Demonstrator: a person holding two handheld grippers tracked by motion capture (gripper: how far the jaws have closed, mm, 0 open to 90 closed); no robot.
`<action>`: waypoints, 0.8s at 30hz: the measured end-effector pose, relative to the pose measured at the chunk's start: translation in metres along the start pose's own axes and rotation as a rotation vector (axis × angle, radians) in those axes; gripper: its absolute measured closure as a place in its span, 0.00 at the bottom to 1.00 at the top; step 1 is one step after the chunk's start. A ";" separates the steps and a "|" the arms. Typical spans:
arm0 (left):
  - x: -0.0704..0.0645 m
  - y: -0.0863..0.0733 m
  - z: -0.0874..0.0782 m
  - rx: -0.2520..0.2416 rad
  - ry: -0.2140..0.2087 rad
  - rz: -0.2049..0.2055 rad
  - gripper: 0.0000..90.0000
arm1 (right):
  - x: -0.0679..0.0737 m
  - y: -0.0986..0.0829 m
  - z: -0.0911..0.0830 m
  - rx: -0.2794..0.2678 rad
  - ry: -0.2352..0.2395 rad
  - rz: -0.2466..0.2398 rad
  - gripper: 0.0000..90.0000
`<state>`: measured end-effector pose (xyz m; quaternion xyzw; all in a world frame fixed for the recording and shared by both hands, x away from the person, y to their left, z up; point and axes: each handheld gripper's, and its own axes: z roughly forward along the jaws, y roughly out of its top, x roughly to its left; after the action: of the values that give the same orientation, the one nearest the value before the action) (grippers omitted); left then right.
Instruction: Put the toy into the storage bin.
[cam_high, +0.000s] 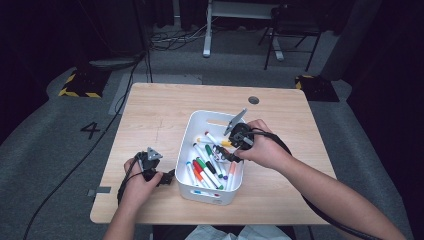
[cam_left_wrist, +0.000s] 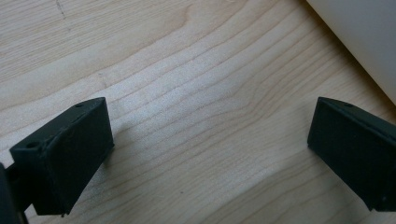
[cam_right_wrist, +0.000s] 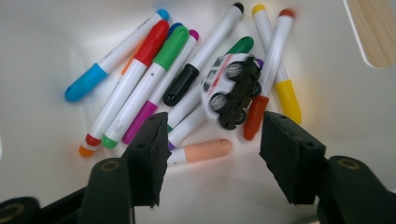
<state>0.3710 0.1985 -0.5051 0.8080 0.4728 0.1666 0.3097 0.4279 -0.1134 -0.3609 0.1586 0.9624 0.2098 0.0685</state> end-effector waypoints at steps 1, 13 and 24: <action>0.000 0.000 0.000 0.000 0.000 0.000 0.00 | 0.000 0.000 0.000 0.000 0.000 0.000 0.46; 0.001 -0.002 -0.001 -0.001 -0.004 -0.010 0.01 | -0.007 -0.022 -0.027 -0.194 -0.003 0.069 0.28; 0.007 -0.011 -0.009 -0.005 0.019 -0.032 0.01 | -0.032 -0.073 -0.053 -0.334 -0.062 0.198 0.25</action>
<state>0.3625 0.2118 -0.5054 0.7978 0.4884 0.1705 0.3097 0.4272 -0.2071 -0.3422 0.2455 0.8913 0.3673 0.1024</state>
